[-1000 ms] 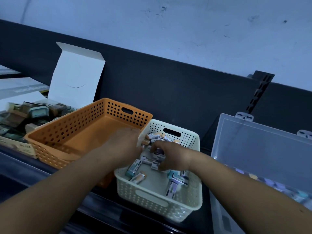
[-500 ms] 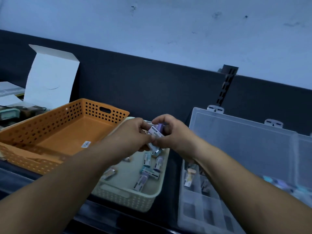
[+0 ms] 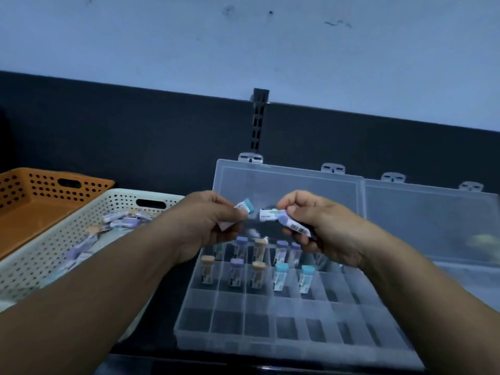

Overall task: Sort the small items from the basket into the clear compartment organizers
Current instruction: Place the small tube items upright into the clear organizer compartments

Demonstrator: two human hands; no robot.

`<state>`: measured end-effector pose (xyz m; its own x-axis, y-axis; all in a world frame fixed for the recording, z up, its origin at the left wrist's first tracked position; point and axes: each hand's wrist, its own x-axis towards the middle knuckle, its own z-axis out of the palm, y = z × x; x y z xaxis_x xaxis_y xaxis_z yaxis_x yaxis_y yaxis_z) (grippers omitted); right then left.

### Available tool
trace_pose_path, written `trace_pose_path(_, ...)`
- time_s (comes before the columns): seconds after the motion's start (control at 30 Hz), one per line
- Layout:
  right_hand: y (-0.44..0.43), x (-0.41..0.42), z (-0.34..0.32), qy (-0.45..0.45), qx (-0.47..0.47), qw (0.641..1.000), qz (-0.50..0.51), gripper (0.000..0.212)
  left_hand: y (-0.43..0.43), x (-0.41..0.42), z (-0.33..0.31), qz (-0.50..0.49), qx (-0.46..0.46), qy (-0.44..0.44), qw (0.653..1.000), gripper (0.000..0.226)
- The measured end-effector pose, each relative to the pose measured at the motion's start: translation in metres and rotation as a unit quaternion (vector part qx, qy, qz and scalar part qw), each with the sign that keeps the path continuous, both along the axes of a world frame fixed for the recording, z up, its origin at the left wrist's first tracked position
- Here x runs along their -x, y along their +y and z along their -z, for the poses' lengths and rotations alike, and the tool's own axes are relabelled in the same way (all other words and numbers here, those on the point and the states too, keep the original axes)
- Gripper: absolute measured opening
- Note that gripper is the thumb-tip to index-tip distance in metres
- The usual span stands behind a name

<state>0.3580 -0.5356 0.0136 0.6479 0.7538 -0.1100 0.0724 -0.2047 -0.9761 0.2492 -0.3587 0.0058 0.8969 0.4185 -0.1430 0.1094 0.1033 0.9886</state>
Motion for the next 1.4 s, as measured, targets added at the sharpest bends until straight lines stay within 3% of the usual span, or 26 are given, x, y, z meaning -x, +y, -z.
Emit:
trace_pose_path(0.1,-0.029,-0.008,0.002,-0.037,0.035,0.999,-0.005,0.015,-0.022,-0.015,0.000,0.023,0.012,-0.010,1.000,0.009)
trace_pose_path(0.27,-0.068,-0.022,0.001,-0.132,0.083,0.988,0.006,0.007,-0.050,-0.031,-0.002,0.070,-0.132,-0.002,0.989,0.012)
trace_pose_path(0.4,-0.090,-0.033,-0.001,-0.178,0.106,0.978,0.015,0.007,-0.069,-0.041,-0.002,0.094,-0.190,-0.004,0.977,0.013)
trace_pose_path(0.5,-0.101,-0.041,0.000,-0.254,0.170,0.952,0.022,0.004,-0.085,-0.051,0.002,0.124,-0.222,-0.016,0.967,0.017)
trace_pose_path(0.63,-0.110,-0.047,0.001,-0.330,0.239,0.913,0.024,0.011,-0.105,-0.067,0.008,0.139,-0.354,-0.027,0.924,0.016)
trace_pose_path(0.77,-0.117,-0.047,0.006,-0.375,0.288,0.881,0.011,0.009,-0.117,-0.079,0.022,0.161,-0.431,-0.015,0.888,0.011)
trace_pose_path(1.07,-0.103,-0.047,0.035,-0.399,0.319,0.860,-0.001,0.006,-0.123,-0.087,0.046,0.174,-0.573,0.011,0.801,0.023)
trace_pose_path(1.2,-0.100,-0.046,0.037,-0.401,0.325,0.856,-0.004,0.008,-0.122,-0.088,0.056,0.170,-0.647,0.018,0.743,0.022)
trace_pose_path(1.4,-0.100,-0.043,0.040,-0.423,0.347,0.837,-0.004,0.010,-0.121,-0.090,0.060,0.167,-0.656,0.030,0.736,0.030)
